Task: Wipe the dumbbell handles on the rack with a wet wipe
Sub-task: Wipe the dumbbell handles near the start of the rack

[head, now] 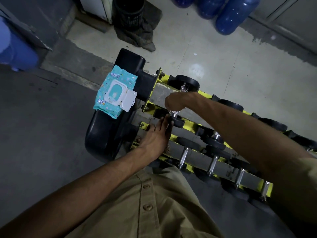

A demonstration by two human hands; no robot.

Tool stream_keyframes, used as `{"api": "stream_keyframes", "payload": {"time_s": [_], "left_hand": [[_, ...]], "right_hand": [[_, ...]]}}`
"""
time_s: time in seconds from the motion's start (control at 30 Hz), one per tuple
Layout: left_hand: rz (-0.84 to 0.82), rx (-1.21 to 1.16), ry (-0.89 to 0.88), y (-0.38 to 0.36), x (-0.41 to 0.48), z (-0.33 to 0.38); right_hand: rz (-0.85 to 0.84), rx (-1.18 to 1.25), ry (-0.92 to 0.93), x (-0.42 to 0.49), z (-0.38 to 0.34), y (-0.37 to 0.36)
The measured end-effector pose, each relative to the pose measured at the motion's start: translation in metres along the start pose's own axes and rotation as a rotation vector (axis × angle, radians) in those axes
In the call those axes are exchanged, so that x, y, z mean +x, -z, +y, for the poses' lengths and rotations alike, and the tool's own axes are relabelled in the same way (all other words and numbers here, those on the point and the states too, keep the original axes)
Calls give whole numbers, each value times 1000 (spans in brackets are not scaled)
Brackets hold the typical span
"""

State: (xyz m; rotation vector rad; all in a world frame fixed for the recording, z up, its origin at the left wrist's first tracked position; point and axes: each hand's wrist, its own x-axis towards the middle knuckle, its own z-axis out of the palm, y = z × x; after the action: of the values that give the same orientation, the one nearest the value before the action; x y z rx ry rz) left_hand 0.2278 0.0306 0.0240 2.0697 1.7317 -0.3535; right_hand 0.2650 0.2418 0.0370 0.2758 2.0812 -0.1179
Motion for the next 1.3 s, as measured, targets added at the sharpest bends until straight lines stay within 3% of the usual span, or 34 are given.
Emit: {"api": "stream_keyframes", "payload": {"time_s": [0.07, 0.17, 0.3, 0.37, 0.5, 0.63, 0.8, 0.93, 1.03, 1.3], "left_hand": [[1, -1, 6, -1, 0, -2], [6, -1, 3, -2, -1, -6], [-8, 25, 2, -1, 0, -8], [-24, 10, 0, 1, 0, -8], [-49, -12, -3, 3, 0, -8], [-60, -7, -18, 2, -1, -10], [-60, -28, -37, 1, 0, -15], [-40, -24, -40, -3, 1, -15], [-36, -30, -53, -5, 2, -15], [-55, -4, -55, -1, 1, -16]], "right_hand": [[59, 68, -36, -1, 8, 0], [298, 116, -142, -8, 8, -13], [543, 286, -89, -9, -21, -54], [738, 517, -171, -11, -33, -77], [1021, 1157, -596, -14, -59, -106], [1028, 1552, -762, -8, -75, -108], [956, 2153, -673, 14, -43, -97], [956, 2574, -750, 28, 10, -69], [840, 2610, -714, 32, 15, -75], [771, 2109, -596, -2, -45, -90]]}}
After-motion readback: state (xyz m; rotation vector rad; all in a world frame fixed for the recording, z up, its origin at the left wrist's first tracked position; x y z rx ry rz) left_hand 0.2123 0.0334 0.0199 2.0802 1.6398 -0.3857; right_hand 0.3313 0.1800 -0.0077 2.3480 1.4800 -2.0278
